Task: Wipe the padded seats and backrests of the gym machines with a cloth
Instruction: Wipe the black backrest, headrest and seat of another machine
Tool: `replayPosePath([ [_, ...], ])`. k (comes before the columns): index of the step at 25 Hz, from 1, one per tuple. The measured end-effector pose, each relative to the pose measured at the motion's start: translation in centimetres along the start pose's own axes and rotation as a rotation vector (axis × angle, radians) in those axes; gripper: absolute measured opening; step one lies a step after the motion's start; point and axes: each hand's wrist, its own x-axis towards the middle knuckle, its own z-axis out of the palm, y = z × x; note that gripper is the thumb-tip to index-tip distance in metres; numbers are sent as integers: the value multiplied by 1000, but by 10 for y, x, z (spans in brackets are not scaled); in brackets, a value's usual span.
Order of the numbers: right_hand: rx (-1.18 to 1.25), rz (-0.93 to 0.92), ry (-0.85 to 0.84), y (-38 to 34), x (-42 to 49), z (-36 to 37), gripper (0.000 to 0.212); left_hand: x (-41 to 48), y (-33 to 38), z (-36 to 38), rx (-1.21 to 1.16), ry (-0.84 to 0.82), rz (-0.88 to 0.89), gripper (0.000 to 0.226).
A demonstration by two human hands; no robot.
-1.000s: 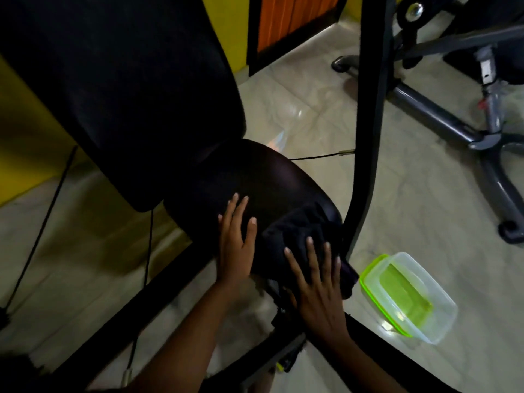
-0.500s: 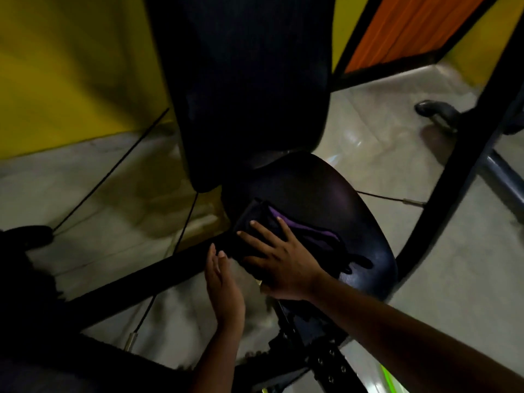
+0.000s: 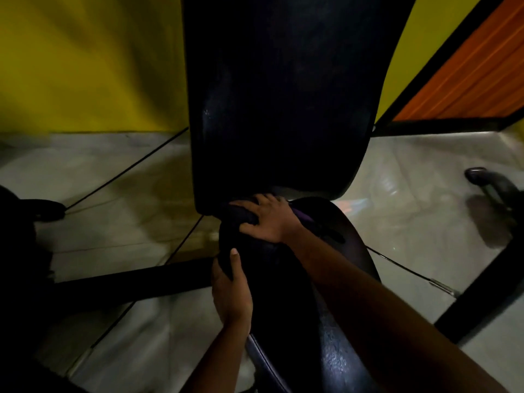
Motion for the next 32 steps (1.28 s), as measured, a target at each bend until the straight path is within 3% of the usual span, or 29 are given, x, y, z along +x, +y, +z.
replayPosePath([
  [6,-12,277,96,67,-34,-5,90,3,-5,4,73,58,66,62],
  [9,35,376,132,31,-40,3,81,4,-5,3,94,70,76,62],
  [13,55,362,158,-27,-65,12,74,5,0,3,45,65,63,60],
  [16,10,371,238,-56,-91,13,57,-1,5,-11,28,-55,68,54],
  [18,67,315,234,-66,-111,12,56,-11,4,-29,58,-139,79,54],
  [22,132,258,156,-95,-157,-11,65,-54,22,-88,1,-168,114,48],
  [29,446,267,425,-225,-284,-61,56,-159,36,-239,-157,-239,177,51],
  [32,552,161,527,-288,-335,-83,54,-203,19,-319,-204,-199,231,50],
])
